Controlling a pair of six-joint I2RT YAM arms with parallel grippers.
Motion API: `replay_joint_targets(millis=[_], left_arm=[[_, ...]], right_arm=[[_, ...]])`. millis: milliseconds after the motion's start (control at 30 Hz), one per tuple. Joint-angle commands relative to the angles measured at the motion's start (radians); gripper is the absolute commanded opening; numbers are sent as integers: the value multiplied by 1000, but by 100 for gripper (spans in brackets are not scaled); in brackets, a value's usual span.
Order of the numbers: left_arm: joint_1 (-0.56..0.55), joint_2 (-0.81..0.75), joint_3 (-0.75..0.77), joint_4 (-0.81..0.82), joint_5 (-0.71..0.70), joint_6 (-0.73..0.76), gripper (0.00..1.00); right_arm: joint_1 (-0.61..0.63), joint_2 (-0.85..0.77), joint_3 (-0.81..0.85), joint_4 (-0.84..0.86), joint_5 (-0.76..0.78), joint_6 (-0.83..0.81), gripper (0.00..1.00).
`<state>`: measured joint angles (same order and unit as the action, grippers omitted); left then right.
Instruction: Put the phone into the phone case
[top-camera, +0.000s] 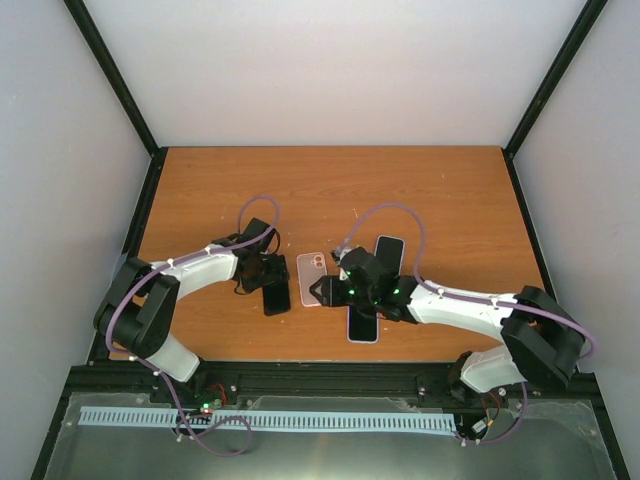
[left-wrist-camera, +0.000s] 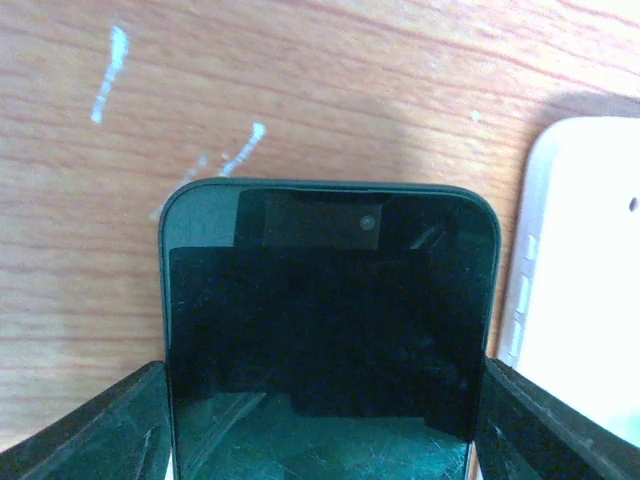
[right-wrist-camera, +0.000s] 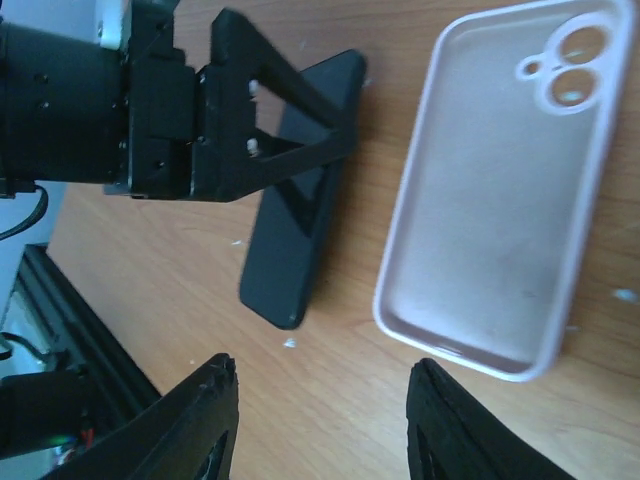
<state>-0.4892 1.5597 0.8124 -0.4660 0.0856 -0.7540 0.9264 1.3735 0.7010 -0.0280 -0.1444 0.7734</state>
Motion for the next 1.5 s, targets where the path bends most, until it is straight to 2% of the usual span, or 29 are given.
replay_joint_targets(millis=[0,267,600,833,1000,1133,1300,1467], left_arm=[[-8,-51,8,31,115,-45,70],[-8,-101,10,62,176,-85,69],[-8,-106,-31,174,268,-141,68],[-8,-120,-46,212,306,-159,67],[-7,-113,-73,254,350,-174,68],[-7,-134,-80,287,366,-180,77],[-8,-189,-79,297,360,-179,98],[11,-265,-69,272,331,-149,99]], right_arm=[[41,58,-5,138,-65,36,45],[61,142,21,159,-55,83,41],[63,194,34,195,-79,107,35],[63,213,33,200,-68,133,22],[63,205,30,210,-63,126,5],[61,188,23,200,-51,123,3],[43,153,16,182,-61,104,3],[9,68,2,131,-110,98,3]])
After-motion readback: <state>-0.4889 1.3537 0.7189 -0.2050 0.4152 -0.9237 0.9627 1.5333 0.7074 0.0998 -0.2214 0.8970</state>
